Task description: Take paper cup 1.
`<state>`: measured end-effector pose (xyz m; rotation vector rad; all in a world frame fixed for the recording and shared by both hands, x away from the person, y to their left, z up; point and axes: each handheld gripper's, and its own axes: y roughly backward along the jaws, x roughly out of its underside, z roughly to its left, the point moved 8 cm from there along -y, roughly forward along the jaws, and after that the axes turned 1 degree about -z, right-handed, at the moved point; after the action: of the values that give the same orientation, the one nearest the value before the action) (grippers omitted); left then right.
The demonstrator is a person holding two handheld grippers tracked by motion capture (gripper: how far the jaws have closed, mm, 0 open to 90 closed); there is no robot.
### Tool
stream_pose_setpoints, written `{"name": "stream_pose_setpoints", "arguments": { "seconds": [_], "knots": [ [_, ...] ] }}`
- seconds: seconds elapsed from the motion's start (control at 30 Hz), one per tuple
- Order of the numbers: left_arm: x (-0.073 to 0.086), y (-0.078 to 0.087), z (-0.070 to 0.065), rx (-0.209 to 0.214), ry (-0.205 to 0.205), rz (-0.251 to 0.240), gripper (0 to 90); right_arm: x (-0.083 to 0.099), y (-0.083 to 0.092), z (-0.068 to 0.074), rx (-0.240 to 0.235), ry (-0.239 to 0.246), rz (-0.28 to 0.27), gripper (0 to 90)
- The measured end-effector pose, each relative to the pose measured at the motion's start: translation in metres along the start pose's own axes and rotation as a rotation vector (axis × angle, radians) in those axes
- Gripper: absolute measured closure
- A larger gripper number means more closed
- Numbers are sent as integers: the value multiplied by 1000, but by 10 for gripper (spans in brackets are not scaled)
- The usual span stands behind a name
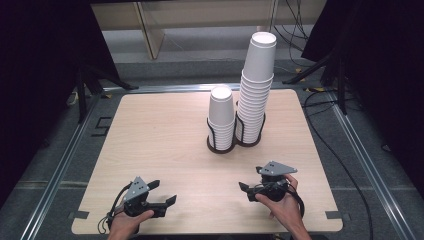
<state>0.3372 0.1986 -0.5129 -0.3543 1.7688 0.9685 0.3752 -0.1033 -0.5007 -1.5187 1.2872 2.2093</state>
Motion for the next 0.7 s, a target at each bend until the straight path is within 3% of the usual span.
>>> {"name": "stream_pose_setpoints", "arguments": {
  "seconds": [0.17,0.23,0.33,0.43,0.53,0.63,0.7],
  "knots": [
    [-1,0,1,-13,10,-5,146,-2,0,-2,11,11,-6,163],
    [-2,0,2,-9,7,-13,146,-2,-1,-1,-5,-4,-10,162],
    [-1,0,3,-10,5,-10,146,-6,-1,-3,12,21,-24,160],
    [-2,0,3,-10,5,-12,146,-9,-1,-2,-1,-2,-30,156],
    [-2,0,3,-10,5,-12,146,-14,-2,-4,4,10,-47,156],
    [-1,2,4,-23,-2,7,146,-17,-3,-5,4,22,-60,156],
    [-3,0,4,-20,9,-12,146,-17,-3,-4,-5,-1,-52,156]
  ]
}}
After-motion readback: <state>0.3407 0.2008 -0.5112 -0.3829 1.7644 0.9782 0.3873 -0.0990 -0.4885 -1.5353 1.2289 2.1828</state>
